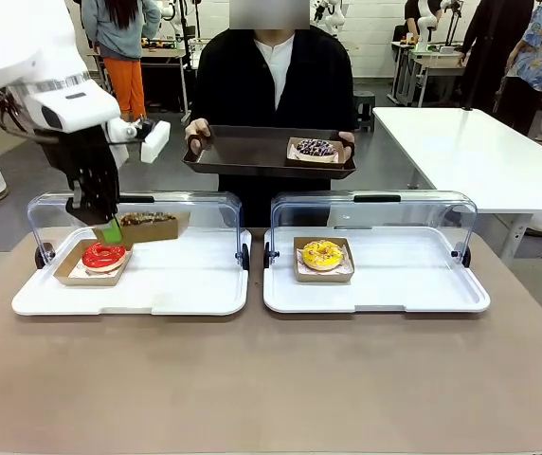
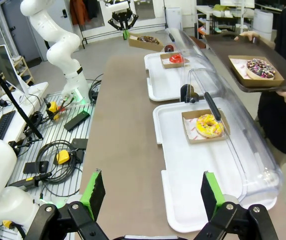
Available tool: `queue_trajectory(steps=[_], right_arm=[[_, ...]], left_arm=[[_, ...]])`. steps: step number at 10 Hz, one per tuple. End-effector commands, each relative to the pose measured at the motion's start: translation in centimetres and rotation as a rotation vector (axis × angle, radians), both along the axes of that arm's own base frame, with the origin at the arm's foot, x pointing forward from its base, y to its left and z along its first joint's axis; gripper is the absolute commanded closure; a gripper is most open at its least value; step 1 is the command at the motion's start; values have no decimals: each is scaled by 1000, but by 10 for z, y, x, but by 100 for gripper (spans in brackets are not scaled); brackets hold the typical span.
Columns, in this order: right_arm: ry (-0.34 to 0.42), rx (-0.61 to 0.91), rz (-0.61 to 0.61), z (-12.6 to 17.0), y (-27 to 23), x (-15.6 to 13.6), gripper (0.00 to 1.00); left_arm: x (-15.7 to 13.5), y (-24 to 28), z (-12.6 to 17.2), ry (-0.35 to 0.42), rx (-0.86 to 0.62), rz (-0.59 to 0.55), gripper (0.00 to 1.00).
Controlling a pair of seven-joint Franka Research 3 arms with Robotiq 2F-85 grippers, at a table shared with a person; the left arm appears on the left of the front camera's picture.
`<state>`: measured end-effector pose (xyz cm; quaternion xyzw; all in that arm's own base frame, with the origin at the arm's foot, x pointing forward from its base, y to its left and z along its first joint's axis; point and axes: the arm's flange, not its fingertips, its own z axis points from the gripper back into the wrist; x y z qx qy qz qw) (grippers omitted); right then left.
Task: Provide the desired donut to the person.
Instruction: Pick up and lift the Paper togo box containing the Donut pointed at by the person.
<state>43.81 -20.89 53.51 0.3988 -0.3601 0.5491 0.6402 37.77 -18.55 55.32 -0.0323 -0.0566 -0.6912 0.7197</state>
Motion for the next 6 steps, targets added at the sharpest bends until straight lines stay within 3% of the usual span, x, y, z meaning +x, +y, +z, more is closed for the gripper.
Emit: queue_trajectory(steps=[1, 6], right_arm=[[-5, 8, -10, -1, 2, 0, 0], [-5, 8, -10, -1, 2, 0, 0]], left_arm=[[1, -2, 1, 10, -14, 27, 100], [0, 0, 0, 0, 0, 0, 100]])
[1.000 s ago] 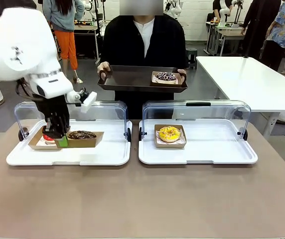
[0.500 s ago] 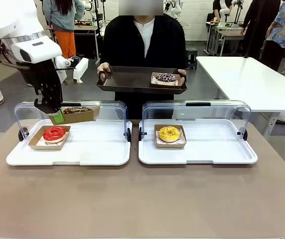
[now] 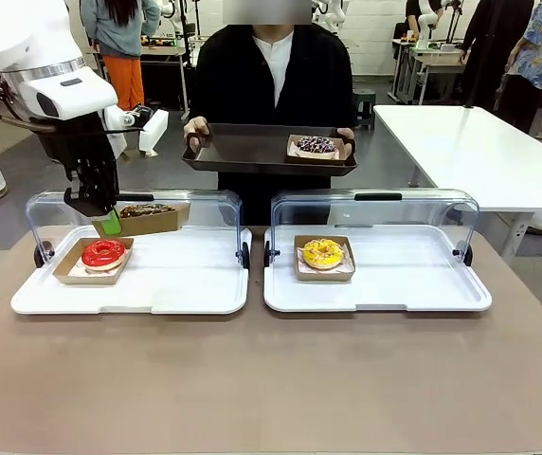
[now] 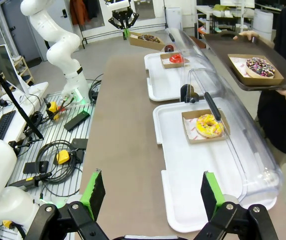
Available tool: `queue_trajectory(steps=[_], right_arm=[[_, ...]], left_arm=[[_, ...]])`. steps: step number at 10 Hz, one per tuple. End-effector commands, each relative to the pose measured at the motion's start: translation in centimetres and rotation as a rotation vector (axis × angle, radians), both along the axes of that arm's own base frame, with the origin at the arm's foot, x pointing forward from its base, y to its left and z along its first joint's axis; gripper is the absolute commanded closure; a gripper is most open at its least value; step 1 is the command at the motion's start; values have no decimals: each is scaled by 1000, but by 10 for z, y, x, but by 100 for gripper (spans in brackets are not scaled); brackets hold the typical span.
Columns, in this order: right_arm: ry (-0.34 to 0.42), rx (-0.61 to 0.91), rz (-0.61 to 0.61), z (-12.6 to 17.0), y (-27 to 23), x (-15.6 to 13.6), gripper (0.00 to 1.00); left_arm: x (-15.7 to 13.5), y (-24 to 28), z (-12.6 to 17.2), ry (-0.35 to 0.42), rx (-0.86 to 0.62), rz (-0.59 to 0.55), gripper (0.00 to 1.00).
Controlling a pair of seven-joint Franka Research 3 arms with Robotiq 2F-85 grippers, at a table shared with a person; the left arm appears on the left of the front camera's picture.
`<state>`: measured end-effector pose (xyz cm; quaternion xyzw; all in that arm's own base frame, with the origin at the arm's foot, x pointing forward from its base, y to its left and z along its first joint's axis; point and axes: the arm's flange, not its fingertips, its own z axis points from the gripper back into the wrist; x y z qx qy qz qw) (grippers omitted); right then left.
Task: Provide the desired donut to the person.
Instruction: Pick up and lift the Paper togo box containing the Donut pointed at by the person, then place the picked Paper togo box onto the Handle tray extended by the person.
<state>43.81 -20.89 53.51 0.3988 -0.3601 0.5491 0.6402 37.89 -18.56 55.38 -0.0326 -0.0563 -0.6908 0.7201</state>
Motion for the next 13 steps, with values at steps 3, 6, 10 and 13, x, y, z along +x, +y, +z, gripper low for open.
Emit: queue_trajectory(steps=[3, 6, 10, 13], right_arm=[[-5, 8, -10, -1, 2, 0, 0], [-5, 8, -10, -1, 2, 0, 0], [-5, 8, -10, -1, 2, 0, 0], [-5, 8, -10, -1, 2, 0, 0]], left_arm=[[-1, 0, -1, -1, 0, -1, 100], [-1, 0, -1, -1, 0, -1, 100], [-1, 0, -1, -1, 0, -1, 100], [-17, -6, 24, -32, 10, 29, 99]])
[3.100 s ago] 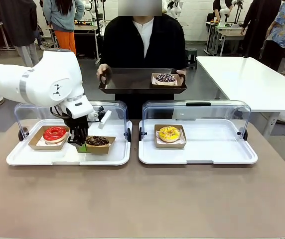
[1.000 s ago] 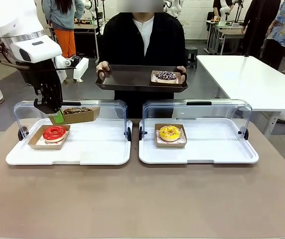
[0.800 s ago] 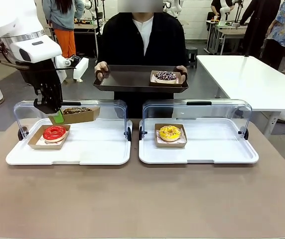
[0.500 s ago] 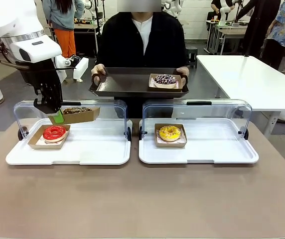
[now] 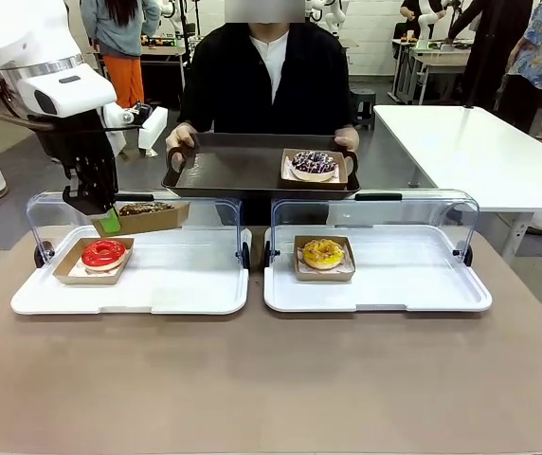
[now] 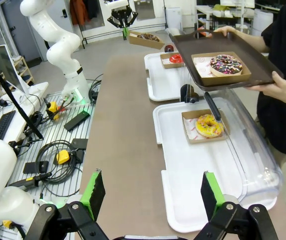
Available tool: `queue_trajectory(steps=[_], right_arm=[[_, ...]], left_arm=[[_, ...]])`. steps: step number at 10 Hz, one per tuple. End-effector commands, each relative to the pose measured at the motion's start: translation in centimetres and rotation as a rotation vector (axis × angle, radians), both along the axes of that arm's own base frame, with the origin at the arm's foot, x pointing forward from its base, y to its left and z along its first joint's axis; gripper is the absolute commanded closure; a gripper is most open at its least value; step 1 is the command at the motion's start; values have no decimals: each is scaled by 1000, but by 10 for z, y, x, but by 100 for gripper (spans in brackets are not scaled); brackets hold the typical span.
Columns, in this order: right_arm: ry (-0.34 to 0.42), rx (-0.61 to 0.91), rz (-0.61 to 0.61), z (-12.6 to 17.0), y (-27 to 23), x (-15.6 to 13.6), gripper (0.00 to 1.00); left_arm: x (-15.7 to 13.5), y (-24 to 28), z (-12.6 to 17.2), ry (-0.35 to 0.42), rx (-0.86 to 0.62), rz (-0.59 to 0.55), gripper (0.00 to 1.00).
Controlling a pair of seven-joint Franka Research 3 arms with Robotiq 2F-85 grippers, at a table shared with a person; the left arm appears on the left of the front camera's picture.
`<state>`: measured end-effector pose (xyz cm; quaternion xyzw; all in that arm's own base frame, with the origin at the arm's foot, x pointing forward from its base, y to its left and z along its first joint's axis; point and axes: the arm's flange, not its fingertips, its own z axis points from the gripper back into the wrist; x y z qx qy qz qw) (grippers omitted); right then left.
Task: Provide the desired donut to the person.
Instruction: Place the picked Paper togo box onto the Handle tray extended by the person.
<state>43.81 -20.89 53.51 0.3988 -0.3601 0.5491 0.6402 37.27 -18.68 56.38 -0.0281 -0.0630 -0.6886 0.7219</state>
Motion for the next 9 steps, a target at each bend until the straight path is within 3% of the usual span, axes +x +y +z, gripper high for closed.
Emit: queue_trajectory(steps=[1, 2, 4, 9], right_arm=[[-5, 8, -10, -1, 2, 0, 0], [-5, 8, -10, -1, 2, 0, 0], [-5, 8, -10, -1, 2, 0, 0], [-5, 8, -10, -1, 2, 0, 0]], left_arm=[[-21, -8, 24, -37, 17, 32, 99], [-15, -16, 46, -70, 40, 18, 99], [1, -41, 76, -62, 59, 19, 99], [116, -107, 141, 38, 203, -86, 99]])
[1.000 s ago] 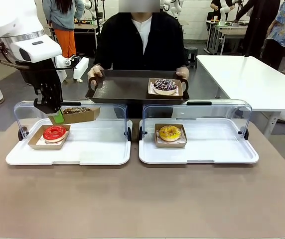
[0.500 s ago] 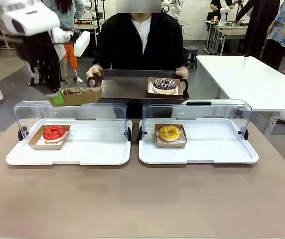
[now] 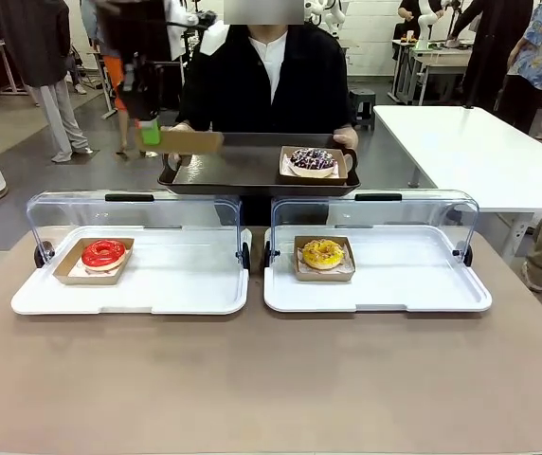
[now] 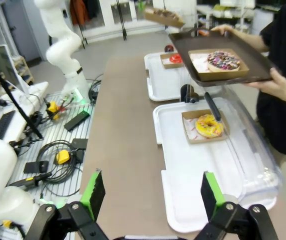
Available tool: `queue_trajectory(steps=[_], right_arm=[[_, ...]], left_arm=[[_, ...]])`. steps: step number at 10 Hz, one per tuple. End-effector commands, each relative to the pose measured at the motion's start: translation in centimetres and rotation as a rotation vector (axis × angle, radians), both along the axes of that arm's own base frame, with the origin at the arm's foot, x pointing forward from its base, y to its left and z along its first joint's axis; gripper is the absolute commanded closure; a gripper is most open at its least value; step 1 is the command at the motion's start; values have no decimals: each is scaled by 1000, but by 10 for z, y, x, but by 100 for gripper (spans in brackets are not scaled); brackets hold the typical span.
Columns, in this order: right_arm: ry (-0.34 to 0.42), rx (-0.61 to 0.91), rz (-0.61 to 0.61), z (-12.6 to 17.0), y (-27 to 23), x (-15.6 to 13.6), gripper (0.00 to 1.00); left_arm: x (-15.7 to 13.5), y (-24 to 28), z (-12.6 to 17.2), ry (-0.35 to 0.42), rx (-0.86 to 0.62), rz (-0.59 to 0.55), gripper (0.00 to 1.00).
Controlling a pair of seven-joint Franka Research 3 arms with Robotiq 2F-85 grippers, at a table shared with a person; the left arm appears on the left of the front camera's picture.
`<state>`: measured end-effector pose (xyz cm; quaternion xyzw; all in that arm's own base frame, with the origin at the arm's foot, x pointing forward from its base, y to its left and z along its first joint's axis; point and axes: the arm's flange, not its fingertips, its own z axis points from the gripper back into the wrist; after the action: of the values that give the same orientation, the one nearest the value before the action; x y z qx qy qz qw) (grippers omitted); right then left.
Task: Provide the desired donut to the person.
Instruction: Place the picked Paper togo box onto the Handle tray extended by the person.
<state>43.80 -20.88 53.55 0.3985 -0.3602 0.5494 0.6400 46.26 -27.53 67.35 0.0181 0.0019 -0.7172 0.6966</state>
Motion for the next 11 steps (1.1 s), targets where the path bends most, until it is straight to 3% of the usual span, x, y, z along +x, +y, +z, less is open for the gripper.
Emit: queue_trajectory(steps=[1, 3, 6, 11], right_arm=[[-4, 8, -10, -1, 2, 0, 0], [-4, 8, -10, -1, 2, 0, 0], [-4, 8, -10, -1, 2, 0, 0], [-4, 8, -10, -1, 2, 0, 0]], left_arm=[[50, -31, 35, 18, 58, -29, 99], [93, -46, 28, 38, 54, -41, 99], [143, -50, -30, 88, 42, -23, 99], [168, -42, -70, 106, -1, -67, 99]])
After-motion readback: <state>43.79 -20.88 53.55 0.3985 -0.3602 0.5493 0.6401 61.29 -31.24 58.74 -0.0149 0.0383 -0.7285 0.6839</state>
